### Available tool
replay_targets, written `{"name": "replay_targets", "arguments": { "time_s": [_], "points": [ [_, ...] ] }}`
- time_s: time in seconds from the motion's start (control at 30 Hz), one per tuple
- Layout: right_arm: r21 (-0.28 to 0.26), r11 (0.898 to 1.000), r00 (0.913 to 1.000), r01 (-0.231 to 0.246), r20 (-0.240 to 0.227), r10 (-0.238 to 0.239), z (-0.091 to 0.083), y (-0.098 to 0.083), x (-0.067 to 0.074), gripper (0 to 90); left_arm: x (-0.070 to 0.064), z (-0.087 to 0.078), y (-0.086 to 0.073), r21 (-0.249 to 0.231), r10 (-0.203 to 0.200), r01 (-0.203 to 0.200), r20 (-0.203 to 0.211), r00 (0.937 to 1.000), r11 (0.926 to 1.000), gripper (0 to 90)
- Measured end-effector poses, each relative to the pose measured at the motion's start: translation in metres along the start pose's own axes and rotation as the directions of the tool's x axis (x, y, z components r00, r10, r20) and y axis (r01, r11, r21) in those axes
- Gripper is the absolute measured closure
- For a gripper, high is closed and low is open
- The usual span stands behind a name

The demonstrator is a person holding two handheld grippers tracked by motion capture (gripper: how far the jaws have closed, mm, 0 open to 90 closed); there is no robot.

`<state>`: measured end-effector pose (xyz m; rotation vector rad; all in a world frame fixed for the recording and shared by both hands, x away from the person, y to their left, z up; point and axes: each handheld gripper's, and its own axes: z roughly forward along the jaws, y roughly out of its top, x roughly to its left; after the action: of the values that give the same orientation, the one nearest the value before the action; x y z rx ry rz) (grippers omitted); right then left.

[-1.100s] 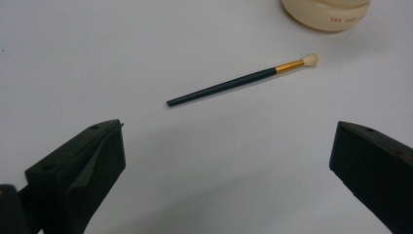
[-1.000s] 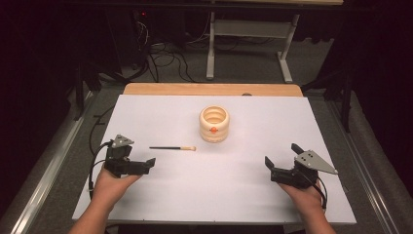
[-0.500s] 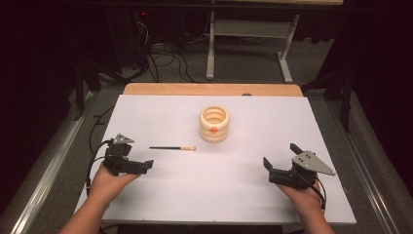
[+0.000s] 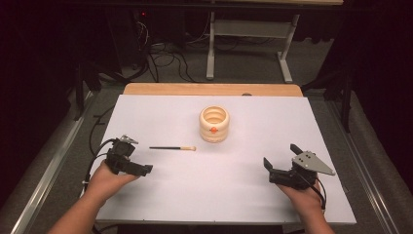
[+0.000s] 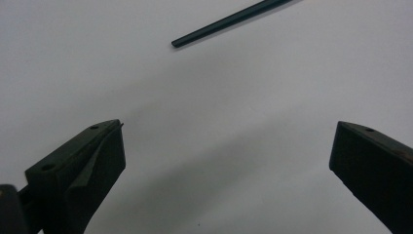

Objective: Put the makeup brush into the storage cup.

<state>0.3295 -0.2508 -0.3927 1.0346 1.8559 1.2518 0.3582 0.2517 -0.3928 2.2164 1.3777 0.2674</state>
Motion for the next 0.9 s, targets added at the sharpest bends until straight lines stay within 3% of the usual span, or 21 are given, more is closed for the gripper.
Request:
{"name": "replay_targets", "arguments": {
  "time_s": [0.13,0.4,0.9],
  "points": [
    [0.006,1.000,1.0000,-0.002,0.006,0.002,0.000,0.000,0.000,0.9,-0.001,0.002,0.003,0.027,0.027,-0.028,0.024,0.9994,0.9992,0.5],
    [0.003,1.000,1.0000,-0.002,0.004,0.002,0.000,0.000,-0.001,1.0,-0.005,0.007,0.011,0.094,0.072,-0.074,0.031,0.9970,0.9928,0.5],
    [0.005,1.000,1.0000,-0.006,0.006,0.006,-0.001,-0.001,-0.002,0.9,-0.009,0.015,0.035,0.181,0.095,-0.100,0.037,0.9948,0.9783,0.5]
  ]
}}
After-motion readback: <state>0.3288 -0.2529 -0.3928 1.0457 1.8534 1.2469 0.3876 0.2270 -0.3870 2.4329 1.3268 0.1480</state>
